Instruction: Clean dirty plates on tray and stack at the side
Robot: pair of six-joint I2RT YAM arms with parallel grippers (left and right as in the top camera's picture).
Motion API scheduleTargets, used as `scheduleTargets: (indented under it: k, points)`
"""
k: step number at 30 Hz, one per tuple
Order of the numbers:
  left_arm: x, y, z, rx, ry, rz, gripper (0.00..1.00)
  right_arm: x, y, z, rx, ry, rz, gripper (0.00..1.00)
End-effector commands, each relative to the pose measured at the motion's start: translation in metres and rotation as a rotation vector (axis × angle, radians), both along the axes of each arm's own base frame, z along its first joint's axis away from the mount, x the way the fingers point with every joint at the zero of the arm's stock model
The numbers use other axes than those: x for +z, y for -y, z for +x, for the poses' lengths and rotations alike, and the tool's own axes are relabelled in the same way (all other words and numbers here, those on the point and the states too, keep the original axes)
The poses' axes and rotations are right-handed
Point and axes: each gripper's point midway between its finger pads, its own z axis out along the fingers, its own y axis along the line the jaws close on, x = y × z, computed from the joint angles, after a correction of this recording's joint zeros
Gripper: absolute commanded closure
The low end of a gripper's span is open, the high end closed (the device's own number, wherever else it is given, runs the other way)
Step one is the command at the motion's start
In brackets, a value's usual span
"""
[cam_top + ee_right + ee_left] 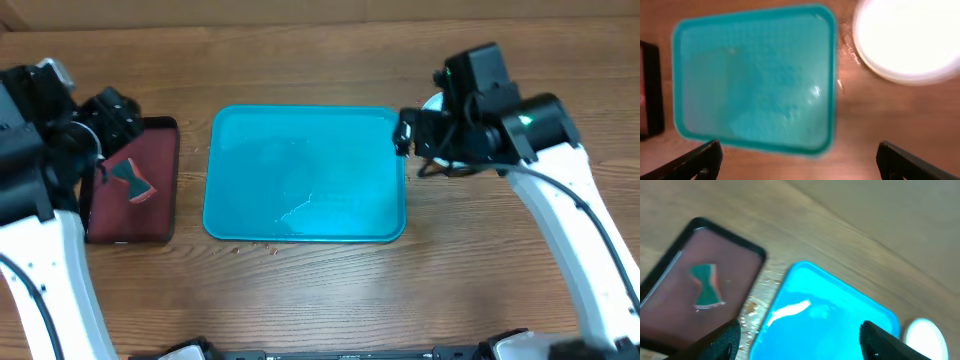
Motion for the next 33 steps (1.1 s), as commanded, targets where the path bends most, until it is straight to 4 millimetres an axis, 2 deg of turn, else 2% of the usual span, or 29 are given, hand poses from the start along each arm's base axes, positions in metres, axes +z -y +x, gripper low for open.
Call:
scheduleTargets:
  k: [1,4,6,9,11,12,13,21,33]
  points:
    - [0.000,0.036,-0.014,-0.109,0.013,0.010,0.27,0.019,0.020,-0.026,-0.059,0.053,-0.074,0.00]
    - [-0.012,0.062,-0.027,-0.179,-0.001,0.013,0.29,0.018,0.028,-0.049,-0.069,0.083,-0.106,0.00]
    - [-0.022,0.070,-0.036,-0.185,-0.016,0.018,0.28,0.016,0.033,-0.064,-0.085,0.099,-0.115,0.00]
    - [-0.034,0.070,-0.046,-0.142,-0.012,0.046,0.26,0.013,0.040,-0.078,-0.095,0.140,-0.113,0.00]
    - [-0.038,0.062,-0.047,-0.085,0.010,0.069,0.23,0.013,0.045,-0.084,-0.101,0.157,-0.112,0.00]
    - [-0.040,0.057,-0.047,-0.050,0.023,0.075,0.16,0.014,0.046,-0.085,-0.105,0.163,-0.116,0.00]
    - [-0.042,0.054,-0.045,-0.030,0.034,0.076,0.00,0.015,0.047,-0.085,-0.105,0.166,-0.114,0.00]
    - [-0.065,0.051,-0.032,-0.019,-0.022,0.078,0.00,0.009,0.045,-0.083,-0.102,0.145,-0.124,0.00]
    - [-0.119,0.049,-0.012,-0.027,-0.208,0.062,0.00,0.000,0.043,-0.078,-0.099,0.110,-0.142,0.00]
